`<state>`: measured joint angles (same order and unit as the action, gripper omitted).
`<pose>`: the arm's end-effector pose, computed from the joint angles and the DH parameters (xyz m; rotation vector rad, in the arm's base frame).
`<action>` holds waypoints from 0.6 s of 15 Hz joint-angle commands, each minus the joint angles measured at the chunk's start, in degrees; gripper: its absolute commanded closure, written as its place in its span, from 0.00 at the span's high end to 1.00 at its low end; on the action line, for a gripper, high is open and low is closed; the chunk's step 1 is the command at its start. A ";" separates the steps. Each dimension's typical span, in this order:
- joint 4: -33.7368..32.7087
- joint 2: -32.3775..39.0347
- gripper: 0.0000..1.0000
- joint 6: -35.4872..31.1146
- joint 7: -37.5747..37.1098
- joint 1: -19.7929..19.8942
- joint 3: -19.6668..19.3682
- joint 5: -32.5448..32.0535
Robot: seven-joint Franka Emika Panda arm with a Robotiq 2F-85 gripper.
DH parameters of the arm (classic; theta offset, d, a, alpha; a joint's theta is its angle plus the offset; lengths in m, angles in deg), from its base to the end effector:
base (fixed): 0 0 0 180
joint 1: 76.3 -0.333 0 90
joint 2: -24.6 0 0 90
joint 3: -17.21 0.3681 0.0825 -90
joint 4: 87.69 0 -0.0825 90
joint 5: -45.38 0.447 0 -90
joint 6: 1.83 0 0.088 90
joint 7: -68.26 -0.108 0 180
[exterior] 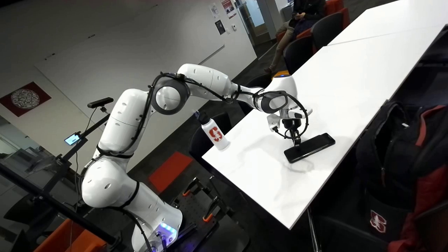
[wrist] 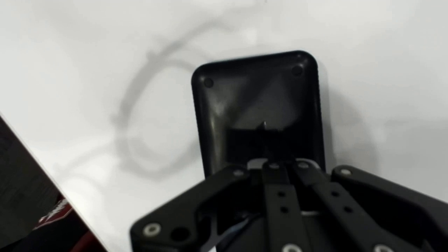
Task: Slide the cover off the calculator
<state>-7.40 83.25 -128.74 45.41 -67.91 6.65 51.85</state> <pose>0.7464 -0.2264 0.0561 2.8369 -1.0916 -0.2885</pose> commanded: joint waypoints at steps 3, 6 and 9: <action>2.64 -1.12 0.00 4.45 2.29 -0.72 0.93 -0.36; 2.99 -1.20 0.00 6.95 2.58 -1.15 1.06 -0.77; 4.00 -1.58 0.00 9.99 3.78 -1.27 1.54 -0.87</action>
<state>-6.68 82.89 -121.01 47.05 -69.12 7.29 51.26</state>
